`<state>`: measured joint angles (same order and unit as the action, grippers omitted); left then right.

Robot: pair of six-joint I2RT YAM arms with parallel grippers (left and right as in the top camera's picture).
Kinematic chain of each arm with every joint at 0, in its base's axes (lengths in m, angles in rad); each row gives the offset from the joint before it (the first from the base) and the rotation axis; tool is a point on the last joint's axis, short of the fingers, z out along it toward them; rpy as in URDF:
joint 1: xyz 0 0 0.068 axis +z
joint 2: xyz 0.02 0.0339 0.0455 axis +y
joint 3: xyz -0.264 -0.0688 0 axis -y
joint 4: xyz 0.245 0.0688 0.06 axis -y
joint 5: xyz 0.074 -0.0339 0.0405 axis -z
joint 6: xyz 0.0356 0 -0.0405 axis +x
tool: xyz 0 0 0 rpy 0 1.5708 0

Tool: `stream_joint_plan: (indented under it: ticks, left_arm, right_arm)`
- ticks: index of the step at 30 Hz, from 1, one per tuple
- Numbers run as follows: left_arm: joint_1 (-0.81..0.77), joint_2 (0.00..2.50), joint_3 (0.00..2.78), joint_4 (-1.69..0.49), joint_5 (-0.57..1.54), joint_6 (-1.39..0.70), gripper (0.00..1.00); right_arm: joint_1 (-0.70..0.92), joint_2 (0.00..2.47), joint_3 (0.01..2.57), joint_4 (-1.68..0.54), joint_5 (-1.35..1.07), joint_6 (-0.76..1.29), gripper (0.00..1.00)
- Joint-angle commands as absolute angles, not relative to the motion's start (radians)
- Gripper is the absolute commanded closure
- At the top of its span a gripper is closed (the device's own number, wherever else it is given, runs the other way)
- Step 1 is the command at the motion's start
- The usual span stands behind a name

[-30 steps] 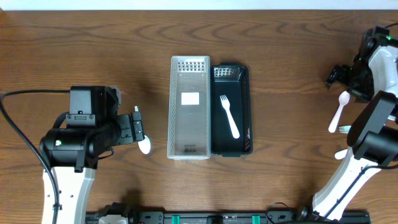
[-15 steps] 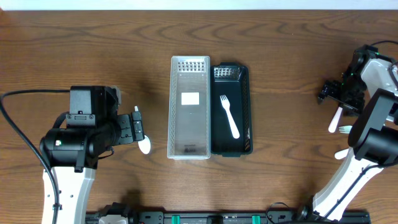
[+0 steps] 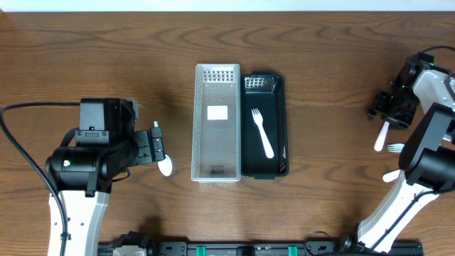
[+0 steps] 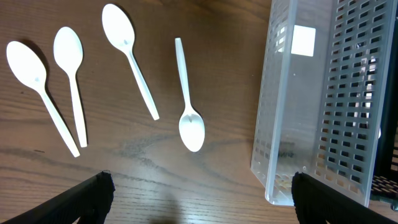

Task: Pack container
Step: 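Move the right gripper to a white spoon and grasp it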

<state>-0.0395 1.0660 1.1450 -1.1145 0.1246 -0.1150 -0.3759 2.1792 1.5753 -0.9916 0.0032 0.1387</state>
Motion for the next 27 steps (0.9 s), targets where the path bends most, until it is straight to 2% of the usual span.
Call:
stream_joint_plan:
  ticks: [1, 4, 7, 11, 15, 19, 26, 27]
  left_arm:
    - [-0.034, 1.066, 1.163, -1.114, 0.119, -0.112, 0.07]
    - [-0.034, 1.066, 1.163, -1.114, 0.119, -0.112, 0.07]
    - [-0.034, 1.066, 1.163, -1.114, 0.119, -0.112, 0.07]
    - [-0.034, 1.066, 1.163, -1.114, 0.119, -0.112, 0.07]
    - [-0.034, 1.066, 1.163, -1.114, 0.119, -0.112, 0.07]
    - [-0.034, 1.066, 1.163, -1.114, 0.119, -0.112, 0.07]
    - [-0.034, 1.066, 1.163, -1.114, 0.119, -0.112, 0.07]
    - [-0.034, 1.066, 1.163, -1.114, 0.119, -0.112, 0.07]
  right_arm:
    - [-0.381, 2.211, 1.544, -0.986, -0.019, 0.133, 0.48]
    - [-0.38, 2.211, 1.544, -0.987, -0.019, 0.133, 0.57]
    - [-0.38, 2.211, 1.544, -0.987, -0.019, 0.133, 0.71]
    - [-0.38, 2.211, 1.544, -0.987, -0.019, 0.133, 0.71]
    - [-0.38, 2.211, 1.544, -0.987, -0.019, 0.133, 0.78]
    - [-0.379, 2.211, 1.544, -0.987, -0.019, 0.133, 0.81]
    - [-0.378, 2.205, 1.546, -1.011, -0.02, 0.133, 0.99]
    - [-0.377, 2.2, 1.546, -1.015, -0.025, 0.133, 0.99]
